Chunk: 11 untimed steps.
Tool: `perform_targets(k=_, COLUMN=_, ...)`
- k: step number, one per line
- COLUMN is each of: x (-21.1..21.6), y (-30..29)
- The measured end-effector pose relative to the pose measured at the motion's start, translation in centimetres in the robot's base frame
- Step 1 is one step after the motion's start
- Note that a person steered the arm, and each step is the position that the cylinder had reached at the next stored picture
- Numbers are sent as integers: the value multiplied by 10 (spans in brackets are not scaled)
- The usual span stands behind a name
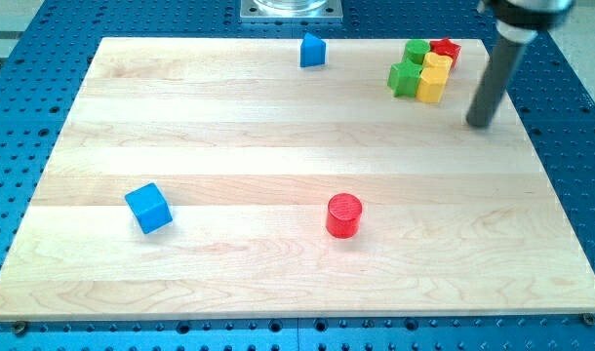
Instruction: Push the red circle diagonally to the green star
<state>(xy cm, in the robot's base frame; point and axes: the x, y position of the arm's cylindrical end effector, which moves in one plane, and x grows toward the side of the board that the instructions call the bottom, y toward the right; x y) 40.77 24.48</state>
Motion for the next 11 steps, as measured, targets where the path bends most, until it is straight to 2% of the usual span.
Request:
perform_targets(k=1, x=71, y=-56)
perform_targets(k=2, x=107, y=-118)
perform_targets(k=3, x=110, y=-168)
perform_targets(k=4, x=104, y=-176)
perform_targets(k=5, x=132, y=-142)
perform_targets(k=6, x=134, y=-234)
perform_targets(k=7, x=67, y=-255)
perform_targets(k=9, x=127, y=-196)
perform_targets(k=10, x=150, y=-283)
perform_targets(k=11, x=106, y=-315)
